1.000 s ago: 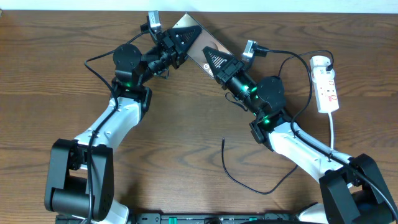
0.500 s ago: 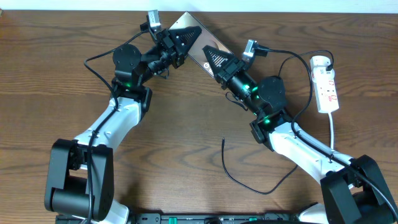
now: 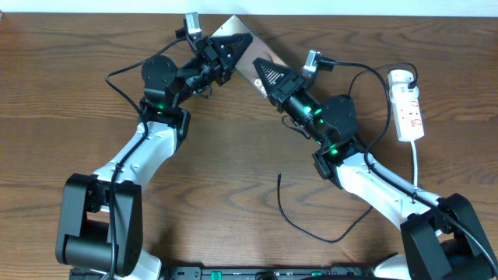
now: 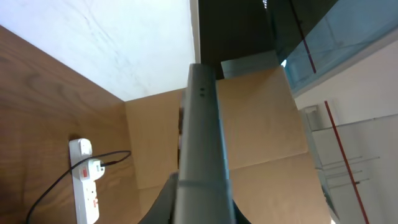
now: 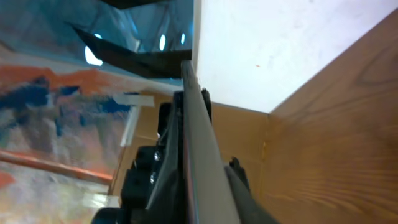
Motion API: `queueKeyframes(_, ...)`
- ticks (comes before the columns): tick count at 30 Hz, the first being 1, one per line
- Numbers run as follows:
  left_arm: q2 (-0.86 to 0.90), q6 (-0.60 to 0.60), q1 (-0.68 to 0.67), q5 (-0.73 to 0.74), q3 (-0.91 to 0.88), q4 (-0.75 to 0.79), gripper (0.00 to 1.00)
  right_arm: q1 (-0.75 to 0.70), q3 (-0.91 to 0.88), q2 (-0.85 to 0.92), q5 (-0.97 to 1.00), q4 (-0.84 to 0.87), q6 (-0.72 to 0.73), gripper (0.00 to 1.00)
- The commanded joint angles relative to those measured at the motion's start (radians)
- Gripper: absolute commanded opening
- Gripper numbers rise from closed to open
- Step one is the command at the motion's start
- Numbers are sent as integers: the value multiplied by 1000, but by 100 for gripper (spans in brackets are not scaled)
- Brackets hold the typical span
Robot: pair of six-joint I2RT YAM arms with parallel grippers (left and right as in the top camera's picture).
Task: Plug charger to phone and switch on socket
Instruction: 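Open the right gripper and pull it away, left gripper keeps phone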
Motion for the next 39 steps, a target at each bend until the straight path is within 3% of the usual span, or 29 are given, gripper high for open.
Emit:
queueKeyframes(1,-27,-2,-13,-14,33,27,7,18,-8,13,-40,-11,-51,27)
queueKeyframes(2,-27,-2,-13,-14,33,27,7,18,-8,13,-40,-11,-51,30)
queueKeyframes(4,-27,-2,-13,-14,33,27,7,18,-8,13,-40,-11,-51,49)
queueKeyframes(7,-27,-2,-13,-13,33,27,7,18,-8,13,-37,-11,-51,67)
queueKeyframes(8,-27,-2,-13,-13,33,27,8,18,-8,13,-37,-11,-51,82)
queueKeyframes(10,-27,-1,-12,-13,33,27,7,18,-8,13,-37,-11,-51,99)
queueKeyframes(16,-27,0,13,-12,33,27,7,18,-8,13,-38,-11,-51,99)
queueKeyframes(26,-27,-23,232,151,33,24,7,16,-8,13,-42,-64,-94,99)
queueKeyframes(36,-26,-9,456,459,33,-105,7,-41,-3,12,-180,-141,-343,99)
queueKeyframes(39,-26,19,492,579,33,-105,7,-78,72,12,-250,-344,-486,99)
